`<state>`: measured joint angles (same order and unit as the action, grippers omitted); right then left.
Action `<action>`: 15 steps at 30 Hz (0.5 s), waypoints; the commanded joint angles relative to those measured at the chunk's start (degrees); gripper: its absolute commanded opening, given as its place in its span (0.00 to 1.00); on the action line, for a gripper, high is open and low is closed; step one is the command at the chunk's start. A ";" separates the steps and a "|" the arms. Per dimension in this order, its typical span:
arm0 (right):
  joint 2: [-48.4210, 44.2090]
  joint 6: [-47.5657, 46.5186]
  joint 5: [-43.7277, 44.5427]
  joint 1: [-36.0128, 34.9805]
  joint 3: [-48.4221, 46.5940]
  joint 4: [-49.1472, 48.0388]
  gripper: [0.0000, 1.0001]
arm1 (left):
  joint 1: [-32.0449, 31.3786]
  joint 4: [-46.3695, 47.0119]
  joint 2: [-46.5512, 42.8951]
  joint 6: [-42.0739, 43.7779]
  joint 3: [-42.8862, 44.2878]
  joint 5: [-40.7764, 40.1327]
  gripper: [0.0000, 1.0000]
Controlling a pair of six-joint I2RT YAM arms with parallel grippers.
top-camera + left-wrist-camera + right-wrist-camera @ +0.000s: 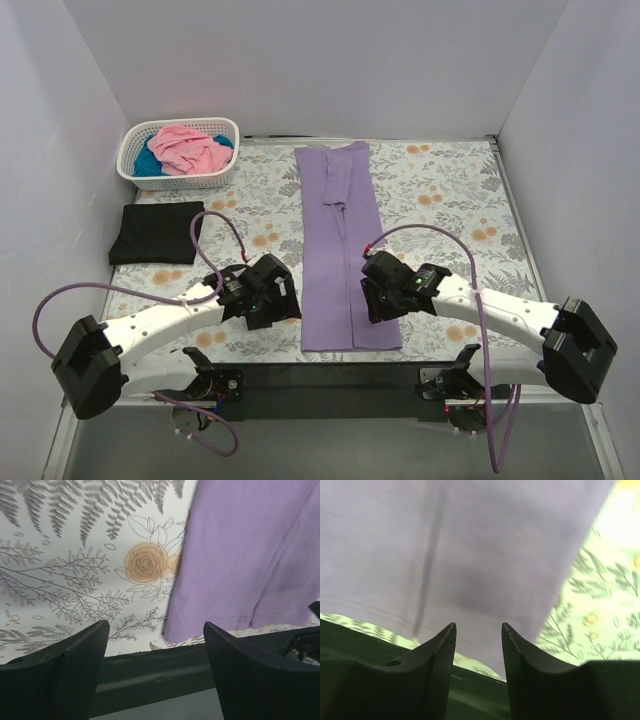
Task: Fold and stack the t-shirts
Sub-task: Fold the tshirt
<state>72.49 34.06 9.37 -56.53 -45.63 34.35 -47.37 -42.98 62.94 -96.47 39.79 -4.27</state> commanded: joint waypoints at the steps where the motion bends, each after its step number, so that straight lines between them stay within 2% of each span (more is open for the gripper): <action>1: -5.68 -0.05 -0.74 4.74 6.15 3.36 0.49 | -4.90 2.20 5.15 -3.55 1.43 0.59 0.75; 6: -11.40 -0.75 -3.30 9.16 11.43 3.62 0.49 | -8.61 2.11 11.58 -4.08 4.94 -0.91 0.66; 15: -11.58 -0.14 -7.95 9.51 16.62 3.62 0.45 | -10.37 1.06 14.41 -4.78 6.44 -1.79 0.64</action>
<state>61.43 33.89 3.99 -47.24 -30.00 37.65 -57.36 -41.54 77.54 -99.94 44.75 -4.73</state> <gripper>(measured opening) 0.451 0.639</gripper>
